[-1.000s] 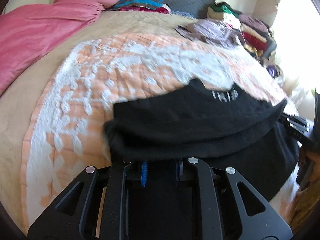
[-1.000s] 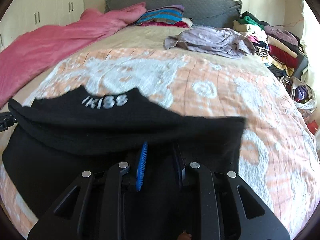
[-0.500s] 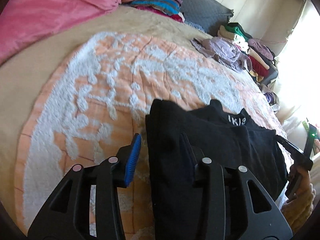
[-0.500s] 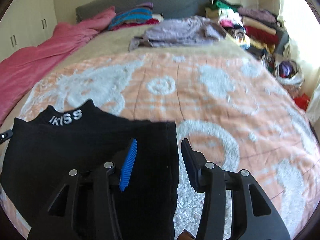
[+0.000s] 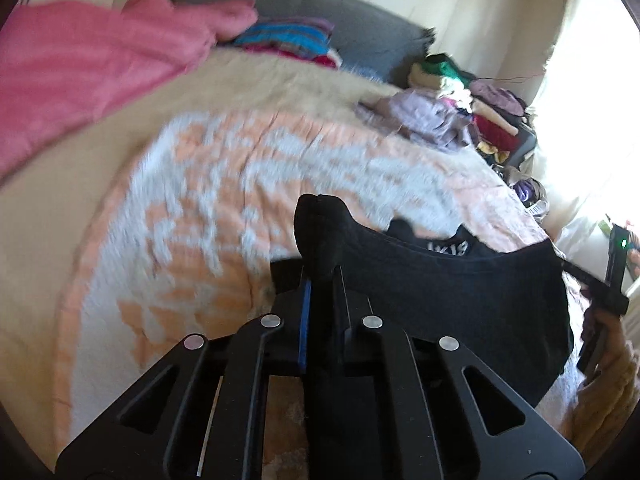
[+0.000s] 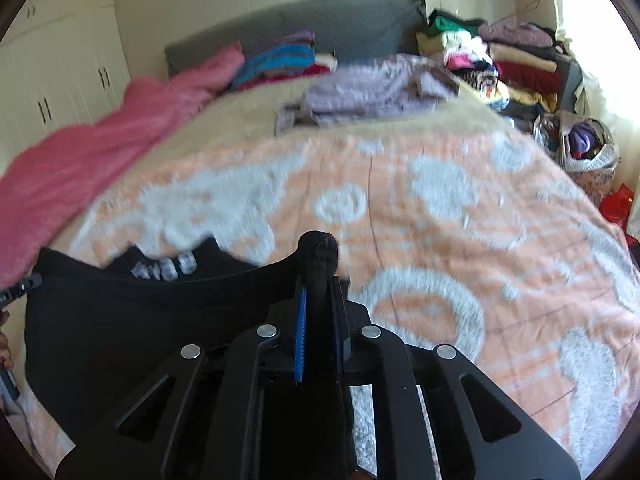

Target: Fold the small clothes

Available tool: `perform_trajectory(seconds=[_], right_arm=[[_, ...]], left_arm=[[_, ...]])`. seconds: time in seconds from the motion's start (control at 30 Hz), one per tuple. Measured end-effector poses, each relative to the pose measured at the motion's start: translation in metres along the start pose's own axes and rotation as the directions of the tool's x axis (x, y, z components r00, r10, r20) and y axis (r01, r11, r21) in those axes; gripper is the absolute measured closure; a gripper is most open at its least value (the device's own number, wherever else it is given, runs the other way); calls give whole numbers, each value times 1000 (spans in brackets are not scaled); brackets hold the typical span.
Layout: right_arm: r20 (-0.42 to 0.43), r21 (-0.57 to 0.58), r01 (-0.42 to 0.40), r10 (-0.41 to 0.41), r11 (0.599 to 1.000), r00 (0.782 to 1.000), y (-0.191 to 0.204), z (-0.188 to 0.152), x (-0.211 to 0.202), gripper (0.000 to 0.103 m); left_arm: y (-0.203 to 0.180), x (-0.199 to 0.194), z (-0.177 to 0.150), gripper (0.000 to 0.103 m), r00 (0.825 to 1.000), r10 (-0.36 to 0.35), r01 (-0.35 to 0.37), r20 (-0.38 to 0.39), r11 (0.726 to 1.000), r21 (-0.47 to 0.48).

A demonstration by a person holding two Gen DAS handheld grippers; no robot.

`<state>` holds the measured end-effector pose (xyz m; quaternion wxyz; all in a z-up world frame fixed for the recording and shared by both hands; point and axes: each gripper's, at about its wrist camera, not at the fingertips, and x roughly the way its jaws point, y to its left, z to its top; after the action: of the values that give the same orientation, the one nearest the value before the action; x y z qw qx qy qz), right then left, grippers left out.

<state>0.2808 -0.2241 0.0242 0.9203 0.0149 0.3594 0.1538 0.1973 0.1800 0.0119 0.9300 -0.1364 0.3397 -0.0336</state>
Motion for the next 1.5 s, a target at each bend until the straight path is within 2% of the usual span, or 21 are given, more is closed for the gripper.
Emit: perform_trajectory(seconds=[0.07, 0.2, 0.43, 0.57, 0.67, 0.8, 0.93, 1.1, 1.33, 1.5], right_arm=[[26, 7, -7, 7, 1000, 1000, 0, 9, -4, 94], [1, 23, 13, -13, 1000, 1000, -5, 14, 13, 94], [-78, 30, 84, -81, 996, 994, -9, -6, 46, 94], [-89, 49, 98, -93, 994, 992, -13, -11, 49, 93], [-103, 44, 125, -119, 991, 988, -12, -12, 48, 86], [-90, 18, 141, -139, 990, 986, -6, -15, 38, 73], [-60, 5, 143, -142, 990, 988, 1, -19, 21, 58], [-18, -13, 118, -118, 993, 993, 10, -25, -6, 56], [-3, -53, 70, -71, 996, 997, 22, -42, -37, 56], [-15, -91, 39, -40, 995, 999, 37, -62, -53, 56]], left_arm=[[0, -2, 6, 100, 1000, 8, -8, 19, 1000, 7], [9, 16, 8, 100, 1000, 12, -12, -11, 999, -31], [21, 45, -7, 99, 994, 38, -44, -106, 998, -50], [22, 45, -10, 98, 993, 50, -55, -108, 998, -45], [18, 42, -12, 96, 993, 66, -69, -99, 997, -27], [13, 36, -13, 94, 992, 80, -82, -98, 997, -10], [9, 27, -13, 81, 992, 86, -87, -88, 996, 0], [3, 15, -16, 72, 993, 85, -84, -78, 996, 11], [-9, -13, -22, 58, 994, 99, -99, -45, 995, 8], [-29, -31, -34, 58, 997, 67, -66, -36, 998, 24]])
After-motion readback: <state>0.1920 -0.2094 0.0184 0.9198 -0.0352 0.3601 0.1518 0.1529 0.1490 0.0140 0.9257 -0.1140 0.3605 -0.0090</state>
